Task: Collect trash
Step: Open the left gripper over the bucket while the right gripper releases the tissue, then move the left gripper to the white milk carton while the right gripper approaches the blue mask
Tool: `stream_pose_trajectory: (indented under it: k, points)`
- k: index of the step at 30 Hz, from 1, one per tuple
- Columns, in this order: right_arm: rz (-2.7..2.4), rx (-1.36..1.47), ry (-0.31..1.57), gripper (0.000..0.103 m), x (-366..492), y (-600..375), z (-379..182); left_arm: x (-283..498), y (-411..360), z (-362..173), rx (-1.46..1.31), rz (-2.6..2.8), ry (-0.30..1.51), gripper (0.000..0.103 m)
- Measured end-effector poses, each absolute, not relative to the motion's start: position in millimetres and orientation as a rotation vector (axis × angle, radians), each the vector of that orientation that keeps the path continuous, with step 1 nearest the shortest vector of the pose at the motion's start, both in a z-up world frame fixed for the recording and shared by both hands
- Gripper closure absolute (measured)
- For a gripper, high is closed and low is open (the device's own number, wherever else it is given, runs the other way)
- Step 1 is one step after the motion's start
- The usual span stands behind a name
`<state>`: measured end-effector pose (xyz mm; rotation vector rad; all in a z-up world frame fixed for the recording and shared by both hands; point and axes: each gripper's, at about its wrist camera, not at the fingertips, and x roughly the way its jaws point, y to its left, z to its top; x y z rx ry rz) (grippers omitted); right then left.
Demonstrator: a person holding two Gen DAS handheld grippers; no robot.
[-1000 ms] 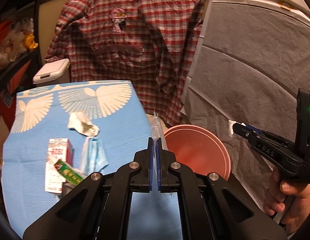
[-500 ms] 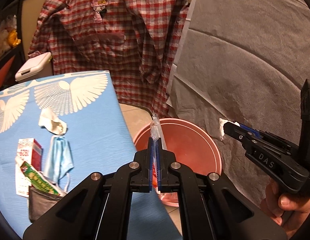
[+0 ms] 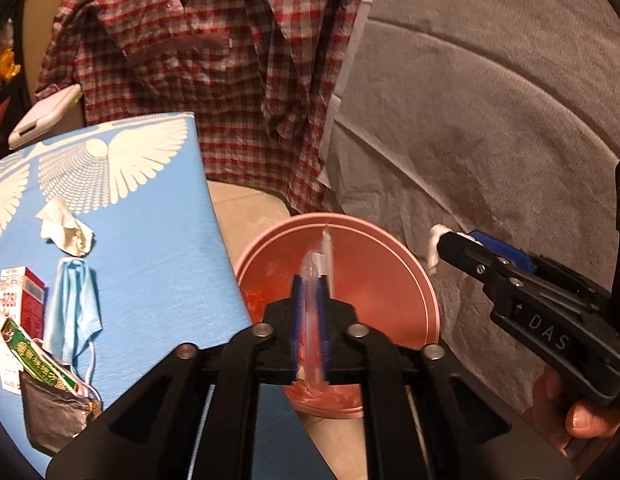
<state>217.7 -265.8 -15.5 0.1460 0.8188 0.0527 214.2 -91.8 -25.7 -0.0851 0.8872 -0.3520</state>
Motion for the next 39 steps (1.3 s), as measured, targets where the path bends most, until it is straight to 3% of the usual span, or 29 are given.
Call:
stream_pose_trajectory:
  k: [13,29,39]
  points:
    - [0.058,0.154,0.775,0.057,210.3,-261.8,-7.0,203.1,-71.4,-11.5,-0.084,-0.324,0.854,0.089]
    - [0.253,0.086,0.698,0.057,173.4,-192.9,9.0,161.0,53.9,33.9,-0.113,-0.162,0.78,0.089]
    - [0.401,0.039,0.681,0.081,156.1,-134.5,14.4,131.4,141.4,43.0,-0.166,-0.042,0.763,0.089]
